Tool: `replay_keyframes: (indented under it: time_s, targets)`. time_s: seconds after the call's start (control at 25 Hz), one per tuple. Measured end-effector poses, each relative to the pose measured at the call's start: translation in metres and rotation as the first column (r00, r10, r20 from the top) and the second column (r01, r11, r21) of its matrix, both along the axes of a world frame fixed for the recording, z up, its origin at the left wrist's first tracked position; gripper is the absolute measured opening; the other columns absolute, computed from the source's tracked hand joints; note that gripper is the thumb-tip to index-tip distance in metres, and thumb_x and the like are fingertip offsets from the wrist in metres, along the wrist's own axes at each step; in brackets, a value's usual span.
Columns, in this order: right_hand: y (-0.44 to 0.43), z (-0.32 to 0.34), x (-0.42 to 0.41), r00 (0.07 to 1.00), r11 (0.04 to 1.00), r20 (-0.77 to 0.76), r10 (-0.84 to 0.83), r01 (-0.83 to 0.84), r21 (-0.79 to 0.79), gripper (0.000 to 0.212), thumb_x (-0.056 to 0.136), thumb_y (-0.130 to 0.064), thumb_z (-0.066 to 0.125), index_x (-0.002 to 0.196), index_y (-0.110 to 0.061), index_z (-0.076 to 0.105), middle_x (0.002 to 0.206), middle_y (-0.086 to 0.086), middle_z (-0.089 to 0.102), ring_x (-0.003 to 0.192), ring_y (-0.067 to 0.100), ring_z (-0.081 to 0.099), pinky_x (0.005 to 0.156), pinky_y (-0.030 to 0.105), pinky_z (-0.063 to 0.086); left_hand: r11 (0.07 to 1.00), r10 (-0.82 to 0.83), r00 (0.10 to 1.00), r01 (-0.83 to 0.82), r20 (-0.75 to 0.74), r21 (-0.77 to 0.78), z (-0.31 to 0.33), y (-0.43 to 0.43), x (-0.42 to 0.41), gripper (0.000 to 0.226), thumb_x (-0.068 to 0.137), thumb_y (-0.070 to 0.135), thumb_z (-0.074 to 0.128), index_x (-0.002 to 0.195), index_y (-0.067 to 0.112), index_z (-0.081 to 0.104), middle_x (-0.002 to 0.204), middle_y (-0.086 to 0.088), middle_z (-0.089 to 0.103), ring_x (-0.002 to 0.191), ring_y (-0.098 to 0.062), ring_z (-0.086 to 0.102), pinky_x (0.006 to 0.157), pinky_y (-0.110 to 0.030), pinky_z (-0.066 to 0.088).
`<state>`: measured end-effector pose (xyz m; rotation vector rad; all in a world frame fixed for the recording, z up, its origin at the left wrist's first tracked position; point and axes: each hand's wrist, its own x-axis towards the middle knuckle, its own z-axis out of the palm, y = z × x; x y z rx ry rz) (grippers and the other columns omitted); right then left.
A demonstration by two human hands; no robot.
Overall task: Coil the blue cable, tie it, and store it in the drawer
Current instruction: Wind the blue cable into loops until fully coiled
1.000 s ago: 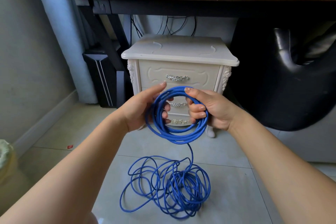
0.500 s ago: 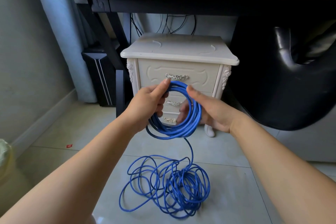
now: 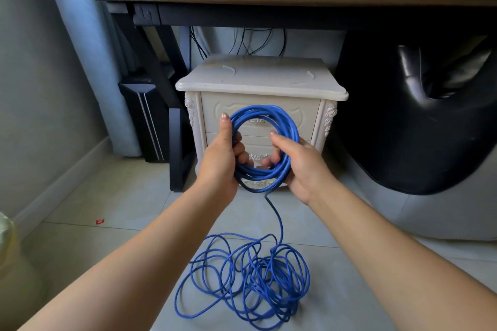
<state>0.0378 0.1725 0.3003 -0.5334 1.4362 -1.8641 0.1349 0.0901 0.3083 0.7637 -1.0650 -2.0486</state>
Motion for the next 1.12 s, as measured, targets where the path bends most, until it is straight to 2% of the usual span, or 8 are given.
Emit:
replay_keyframes:
  time_s: [0.16,0.36,0.52,0.68,0.8,0.88,1.0,1.12]
  targets:
    - [0.008,0.002,-0.013,0.997,0.999,-0.068,-0.035,0.037,0.018,0.022,0.093,-0.018,0.062,0.076,-0.017,0.048,0.043,-0.003,0.032,0.038,0.013,0.033,0.052,0.03,0.046,0.977,-0.198,0.979,0.201,0.046,-0.076,-0.002,0.003,0.011,0.043,0.091,0.055,0.055,0.09,0.012,0.056,0.061,0.0,0.046,0.054,-0.015,0.05,0.075,-0.034,0.053]
    - [0.024,0.004,-0.021,0.936,0.985,-0.349,0.038,0.024,0.171,0.011,0.092,-0.011,0.059,0.084,-0.018,0.057,0.039,-0.006,0.032,0.035,0.013,0.03,0.056,0.039,0.055,0.871,-0.346,0.915,0.395,0.207,-0.293,0.005,0.003,0.026,0.054,0.074,0.047,0.071,0.109,0.007,0.062,0.086,-0.003,0.065,0.075,-0.016,0.066,0.084,-0.039,0.057]
    - [0.042,0.012,-0.016,0.724,0.947,-0.662,0.192,0.042,0.319,0.007,0.089,-0.016,0.059,0.084,-0.013,0.064,0.053,-0.003,0.05,0.045,0.017,0.049,0.055,0.041,0.054,0.711,-0.185,0.863,0.448,0.47,-0.542,0.019,0.022,0.024,0.048,0.075,0.05,0.07,0.112,0.021,0.063,0.1,0.001,0.069,0.09,-0.015,0.069,0.084,-0.034,0.056]
    - [0.056,0.023,-0.015,0.53,0.938,-0.819,0.221,0.113,0.327,0.014,0.086,-0.019,0.059,0.072,-0.019,0.058,0.06,0.0,0.053,0.06,0.029,0.055,0.063,0.046,0.053,0.571,-0.108,0.862,0.461,0.495,-0.679,0.022,0.032,0.014,0.058,0.075,0.049,0.074,0.127,0.031,0.054,0.107,0.003,0.065,0.087,-0.014,0.07,0.077,-0.028,0.058]
    - [0.056,0.025,-0.014,0.444,0.921,-0.863,0.242,0.174,0.348,0.02,0.083,-0.023,0.06,0.065,-0.024,0.052,0.057,-0.004,0.05,0.055,0.018,0.048,0.057,0.036,0.045,0.524,-0.069,0.864,0.458,0.5,-0.718,0.017,0.029,0.015,0.033,0.082,0.04,0.073,0.103,0.017,0.066,0.083,-0.002,0.069,0.064,-0.008,0.067,0.06,-0.02,0.054]
    - [0.055,0.023,-0.004,0.443,0.92,-0.861,0.248,0.17,0.352,0.021,0.082,-0.027,0.063,0.066,-0.023,0.05,0.057,-0.004,0.049,0.054,0.016,0.045,0.056,0.036,0.042,0.538,-0.029,0.893,0.392,0.448,-0.746,0.011,0.026,0.017,0.027,0.085,0.032,0.072,0.09,0.007,0.066,0.069,-0.005,0.061,0.052,-0.004,0.056,0.052,-0.016,0.049]
    - [0.058,0.03,0.006,0.56,0.925,-0.778,0.285,0.052,0.376,0.016,0.081,-0.031,0.071,0.082,-0.022,0.057,0.068,-0.001,0.059,0.061,0.017,0.058,0.064,0.041,0.055,0.596,-0.033,0.939,0.293,0.342,-0.748,0.003,0.026,0.025,0.022,0.087,0.026,0.071,0.082,0.006,0.064,0.06,-0.002,0.052,0.047,-0.005,0.046,0.047,-0.015,0.041]
    - [0.059,0.037,0.013,0.669,0.906,-0.65,0.36,-0.085,0.414,0.023,0.08,-0.028,0.077,0.096,-0.022,0.062,0.081,-0.003,0.066,0.07,0.012,0.066,0.066,0.035,0.057,0.683,-0.077,0.958,0.253,0.277,-0.685,-0.002,0.021,0.029,0.019,0.088,0.026,0.069,0.079,0.01,0.062,0.056,0.004,0.049,0.048,-0.008,0.043,0.048,-0.019,0.042]
